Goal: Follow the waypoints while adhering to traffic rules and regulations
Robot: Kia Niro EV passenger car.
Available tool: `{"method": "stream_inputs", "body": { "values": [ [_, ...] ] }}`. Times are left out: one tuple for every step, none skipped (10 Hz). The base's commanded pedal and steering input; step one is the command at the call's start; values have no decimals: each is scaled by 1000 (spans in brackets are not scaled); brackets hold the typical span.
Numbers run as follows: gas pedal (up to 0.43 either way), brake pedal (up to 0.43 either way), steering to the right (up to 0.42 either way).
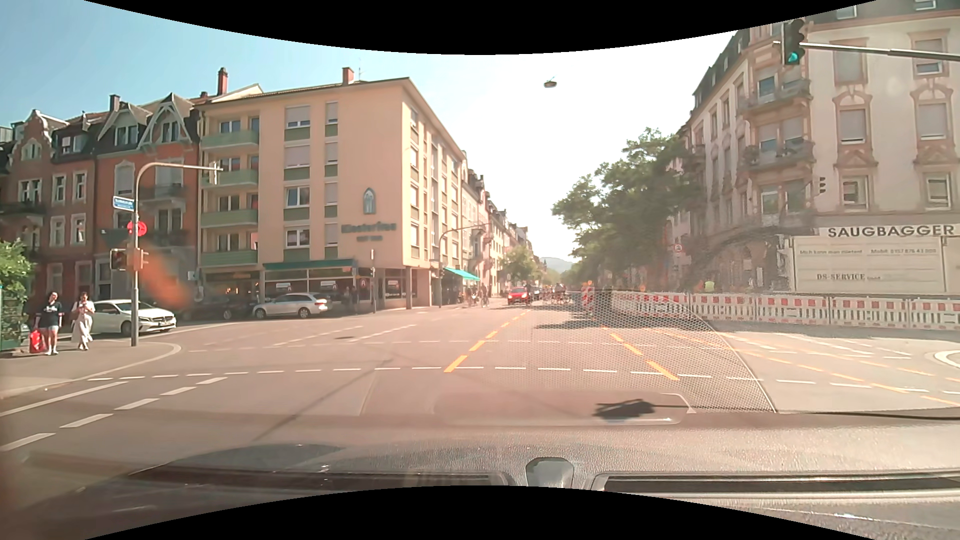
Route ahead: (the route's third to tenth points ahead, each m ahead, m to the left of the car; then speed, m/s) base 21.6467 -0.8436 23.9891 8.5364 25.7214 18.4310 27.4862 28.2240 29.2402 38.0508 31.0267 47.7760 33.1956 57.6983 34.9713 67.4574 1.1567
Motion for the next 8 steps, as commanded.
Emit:
{"method": "stream_inputs", "body": {
  "values": [
    [260,0,16],
    [260,0,16],
    [260,0,15],
    [260,0,14],
    [260,0,14],
    [260,0,19],
    [260,0,29],
    [260,0,38]
  ]
}}
